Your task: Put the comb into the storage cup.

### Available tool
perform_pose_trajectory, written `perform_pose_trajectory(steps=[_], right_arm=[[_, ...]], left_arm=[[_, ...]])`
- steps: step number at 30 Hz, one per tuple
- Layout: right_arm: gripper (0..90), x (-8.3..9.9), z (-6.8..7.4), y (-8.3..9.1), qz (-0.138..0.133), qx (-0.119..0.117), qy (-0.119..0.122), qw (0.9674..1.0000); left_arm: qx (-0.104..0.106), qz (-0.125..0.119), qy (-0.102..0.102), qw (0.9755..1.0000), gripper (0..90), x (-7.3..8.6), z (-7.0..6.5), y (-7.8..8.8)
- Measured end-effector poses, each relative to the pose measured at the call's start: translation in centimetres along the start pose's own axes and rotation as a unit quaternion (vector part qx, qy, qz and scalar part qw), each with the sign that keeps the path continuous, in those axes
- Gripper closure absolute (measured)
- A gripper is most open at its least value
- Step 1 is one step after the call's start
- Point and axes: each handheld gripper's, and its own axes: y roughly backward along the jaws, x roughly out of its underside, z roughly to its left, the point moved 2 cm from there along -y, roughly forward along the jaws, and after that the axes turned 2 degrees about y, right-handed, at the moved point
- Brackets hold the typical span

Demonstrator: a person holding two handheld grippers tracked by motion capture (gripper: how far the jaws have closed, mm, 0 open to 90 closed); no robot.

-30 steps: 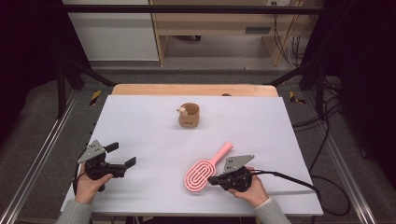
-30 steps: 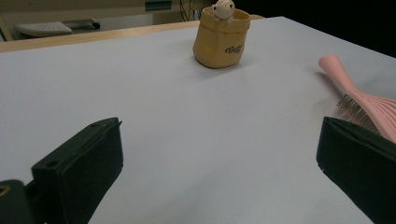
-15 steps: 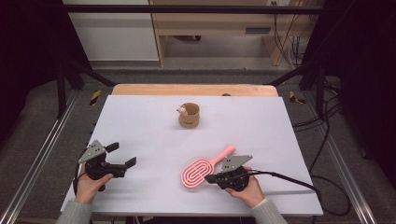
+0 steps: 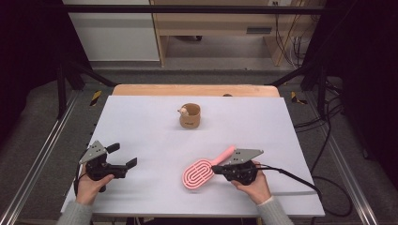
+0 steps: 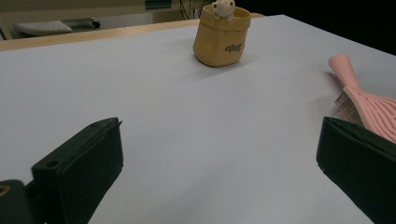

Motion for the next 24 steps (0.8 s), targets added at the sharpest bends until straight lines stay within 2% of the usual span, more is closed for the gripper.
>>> perform_pose_trajectory(steps=[2, 4, 6, 7, 8, 9, 11, 12, 13, 17, 24], right_arm=[[90.0, -0.3, -1.0, 0.4, -0.001, 0.025, -0.012, 0.9996], [90.0, -0.4, -1.2, 0.4, -0.001, 0.027, -0.012, 0.9996], [90.0, -0.6, -2.2, 0.3, 0.004, 0.048, -0.023, 0.9986], [90.0, -0.6, -2.2, 0.3, 0.004, 0.048, -0.023, 0.9986], [90.0, -0.6, -2.5, 0.3, 0.006, 0.056, -0.029, 0.9980], [90.0, -0.6, -3.3, 0.1, 0.018, 0.075, -0.035, 0.9964], [90.0, -0.6, -3.7, -0.1, 0.023, 0.082, -0.041, 0.9955], [90.0, -0.4, -4.5, -0.4, 0.032, 0.096, -0.052, 0.9935], [90.0, -0.4, -4.5, -0.4, 0.032, 0.096, -0.052, 0.9935], [90.0, 0.0, -6.0, -1.0, 0.048, 0.118, -0.064, 0.9897], [90.0, 0.1, -7.5, -1.9, 0.061, 0.133, -0.074, 0.9865]], left_arm=[[-0.001, 0.000, 0.000, 1.0000, 0.4, 0.0, 0.0, 0.0], [-0.001, -0.001, 0.000, 1.0000, 0.4, 0.0, 0.0, 0.0], [-0.002, -0.001, 0.001, 1.0000, 0.4, 0.0, 0.1, 0.0], [-0.003, -0.001, 0.001, 1.0000, 0.4, 0.0, 0.1, 0.0], [-0.003, -0.001, 0.001, 1.0000, 0.4, 0.0, 0.1, 0.0], [-0.003, -0.001, 0.001, 1.0000, 0.4, 0.0, 0.1, 0.0], [-0.003, -0.001, 0.001, 1.0000, 0.4, 0.0, 0.1, 0.0], [-0.003, 0.000, 0.001, 1.0000, 0.4, 0.0, 0.1, 0.0], [-0.003, -0.001, 0.001, 1.0000, 0.4, 0.0, 0.1, 0.0], [-0.003, 0.000, 0.001, 1.0000, 0.4, 0.0, 0.1, -0.1], [-0.003, 0.002, -0.001, 1.0000, 0.4, 0.1, 0.1, -0.1]])
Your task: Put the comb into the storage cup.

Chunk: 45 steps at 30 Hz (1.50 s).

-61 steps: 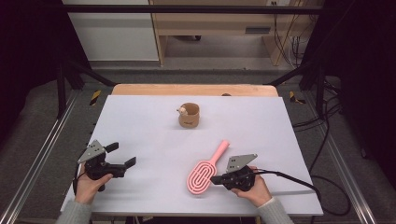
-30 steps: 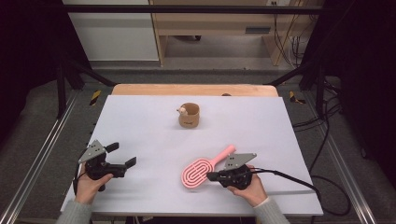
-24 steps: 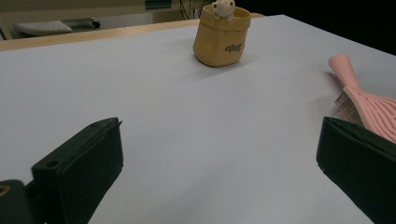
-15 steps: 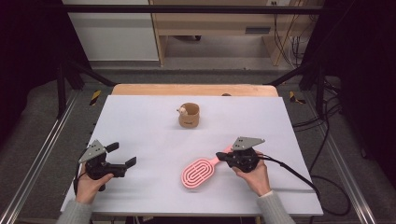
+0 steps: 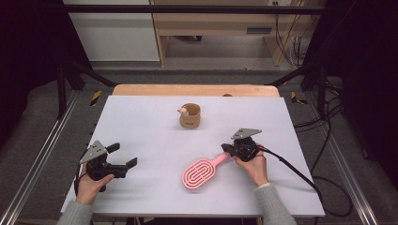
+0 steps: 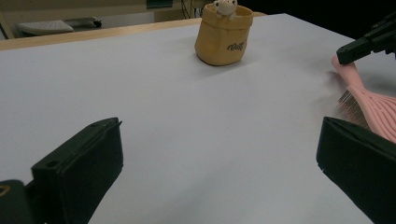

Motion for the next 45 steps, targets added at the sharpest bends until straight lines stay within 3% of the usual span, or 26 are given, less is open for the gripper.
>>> perform_pose_trajectory(steps=[8, 13, 24, 45], right_arm=[[90.0, 0.3, -0.3, -0.2, 0.021, 0.003, -0.001, 0.9998], [90.0, 0.6, -0.4, 0.3, 0.028, 0.004, -0.010, 0.9995], [90.0, 1.7, -0.2, 1.2, 0.043, 0.003, -0.007, 0.9991], [90.0, 3.2, 1.9, 2.9, 0.055, -0.030, 0.006, 0.9980]], left_arm=[[0.000, -0.001, 0.000, 1.0000, 0.4, 0.0, 0.0, 0.0], [0.000, -0.002, 0.001, 1.0000, 0.4, 0.0, 0.0, 0.0], [0.001, -0.003, 0.003, 1.0000, 0.4, 0.0, 0.0, 0.1], [-0.002, -0.006, 0.003, 1.0000, 0.4, -0.1, 0.1, 0.2]])
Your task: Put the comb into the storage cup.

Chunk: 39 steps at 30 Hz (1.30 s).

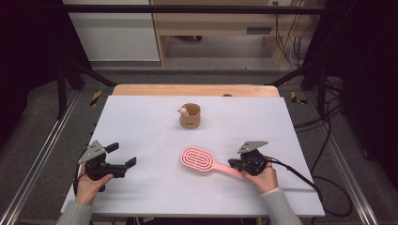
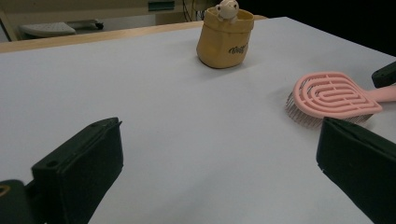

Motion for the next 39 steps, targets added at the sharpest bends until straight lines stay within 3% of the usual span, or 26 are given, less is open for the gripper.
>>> perform_pose_trajectory(steps=[14, 21, 25, 28, 29, 31, 39], right_arm=[[90.0, 0.5, 1.3, 0.3, 0.002, -0.020, 0.008, 0.9998], [86.7, 0.3, 1.2, 0.9, -0.011, -0.012, 0.009, 0.9998], [77.1, -0.1, 0.7, 1.9, -0.027, 0.001, 0.015, 0.9995], [62.6, -0.4, 0.4, 2.5, -0.033, 0.009, 0.019, 0.9993], [52.7, -0.6, 0.3, 2.6, -0.030, 0.015, 0.023, 0.9992], [50.0, -0.7, 0.2, 2.7, -0.029, 0.022, 0.027, 0.9990], [23.9, -1.8, 0.4, 3.1, -0.024, 0.009, 0.016, 0.9995]], left_arm=[[0.000, 0.001, -0.001, 1.0000, 0.4, 0.0, 0.0, 0.0], [-0.001, -0.001, -0.001, 1.0000, 0.4, 0.0, 0.0, 0.0], [-0.001, 0.000, -0.001, 1.0000, 0.4, 0.0, 0.0, -0.1], [0.000, 0.002, -0.002, 1.0000, 0.4, 0.0, -0.1, -0.1], [0.000, 0.002, -0.002, 1.0000, 0.4, 0.0, -0.1, -0.1], [0.000, 0.002, -0.002, 1.0000, 0.4, 0.0, 0.0, -0.1], [0.000, 0.003, -0.001, 1.0000, 0.4, 0.1, -0.1, -0.2]])
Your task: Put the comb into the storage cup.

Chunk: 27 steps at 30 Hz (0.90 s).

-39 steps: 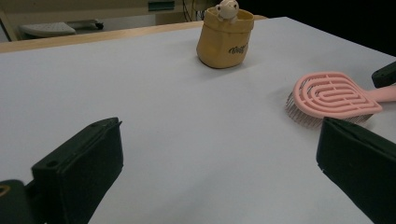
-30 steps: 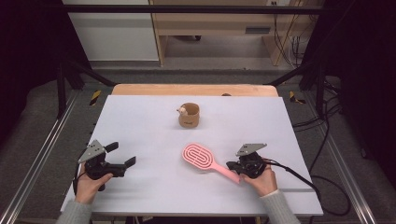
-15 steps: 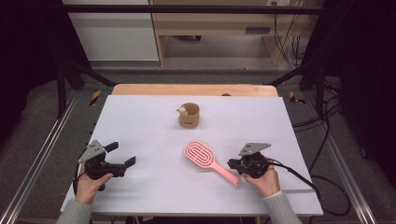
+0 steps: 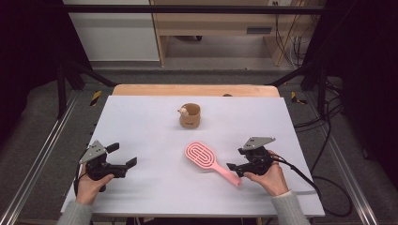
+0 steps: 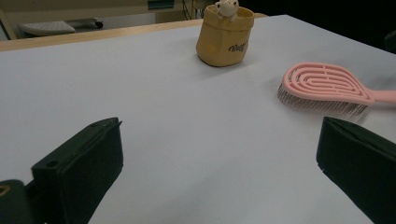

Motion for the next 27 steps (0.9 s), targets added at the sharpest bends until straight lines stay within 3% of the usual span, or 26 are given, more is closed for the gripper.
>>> perform_pose_trajectory(steps=[6, 11, 14, 27], right_arm=[[9.1, -1.0, 0.5, -0.2, 0.014, 0.010, 0.006, 0.9998], [0.8, -1.8, 0.9, -0.7, 0.030, 0.003, 0.010, 0.9995], [0.6, -2.2, 1.2, -1.0, 0.035, -0.005, 0.022, 0.9992], [1.2, -3.7, 2.3, -2.3, 0.039, -0.020, 0.028, 0.9987]], left_arm=[[0.000, 0.000, 0.000, 1.0000, 0.4, 0.0, 0.0, 0.0], [-0.001, -0.001, 0.000, 1.0000, 0.4, 0.0, 0.0, 0.0], [-0.001, 0.000, 0.000, 1.0000, 0.4, 0.0, 0.0, 0.0], [-0.001, 0.002, -0.001, 1.0000, 0.4, 0.0, 0.0, 0.0]])
